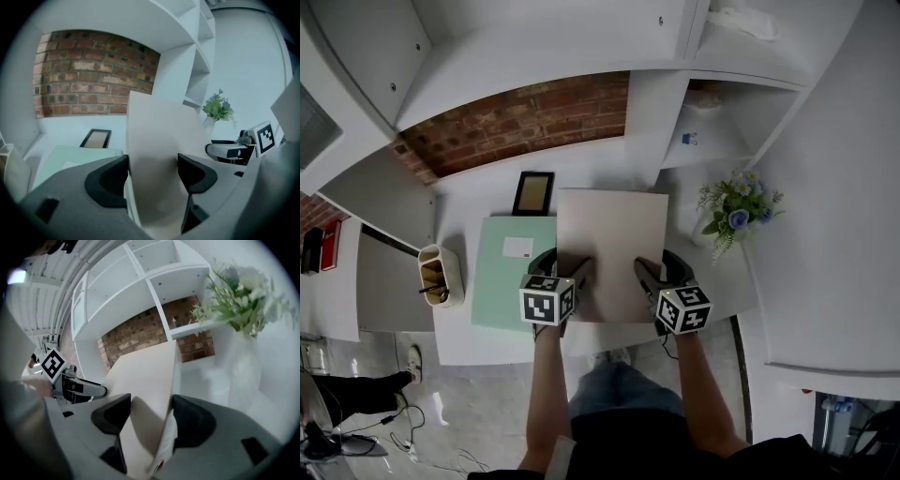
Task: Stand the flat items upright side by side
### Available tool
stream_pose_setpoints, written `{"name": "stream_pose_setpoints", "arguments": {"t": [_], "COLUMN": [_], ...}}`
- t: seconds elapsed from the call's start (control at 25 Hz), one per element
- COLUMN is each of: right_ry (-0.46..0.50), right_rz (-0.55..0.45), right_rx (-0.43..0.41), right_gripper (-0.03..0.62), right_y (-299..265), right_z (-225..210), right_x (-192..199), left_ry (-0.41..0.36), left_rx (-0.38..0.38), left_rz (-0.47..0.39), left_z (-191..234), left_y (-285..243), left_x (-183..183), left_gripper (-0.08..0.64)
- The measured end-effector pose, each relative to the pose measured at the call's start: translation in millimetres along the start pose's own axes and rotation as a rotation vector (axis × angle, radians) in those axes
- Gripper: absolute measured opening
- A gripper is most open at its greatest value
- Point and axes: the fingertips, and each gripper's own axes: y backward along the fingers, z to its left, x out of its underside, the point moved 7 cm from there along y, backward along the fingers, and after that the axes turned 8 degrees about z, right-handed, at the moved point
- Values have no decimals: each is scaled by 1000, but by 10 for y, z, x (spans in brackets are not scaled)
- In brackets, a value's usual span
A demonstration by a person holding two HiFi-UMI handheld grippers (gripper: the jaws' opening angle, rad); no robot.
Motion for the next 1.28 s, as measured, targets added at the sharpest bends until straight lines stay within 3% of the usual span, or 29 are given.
{"name": "stream_pose_setpoints", "arguments": {"t": [0.24,0.56,0.88,1.08,1.28], "right_ry": [183,485,378,394,411], "right_rz": [-185,-362,-396,-411,-344], "right_rx": [70,278,290,276,249], "right_gripper": [282,279,275,275,275], "right_y": [231,490,475,501,521], "right_z": [198,439,344,362,351], "right_x": [-239,-166,139,162,148], "left_ry": [-74,-144,-206,-209,-202], "left_rx": [-37,-70,-88,-101,-97], "left_rz": [-179,-389,-416,-440,-412], "left_z": [-97,-221,-315,-329,-317], "left_y": [277,323,257,296,294], "left_x": [-161,28,155,211,197], "left_gripper": [308,308,308,308,308]}}
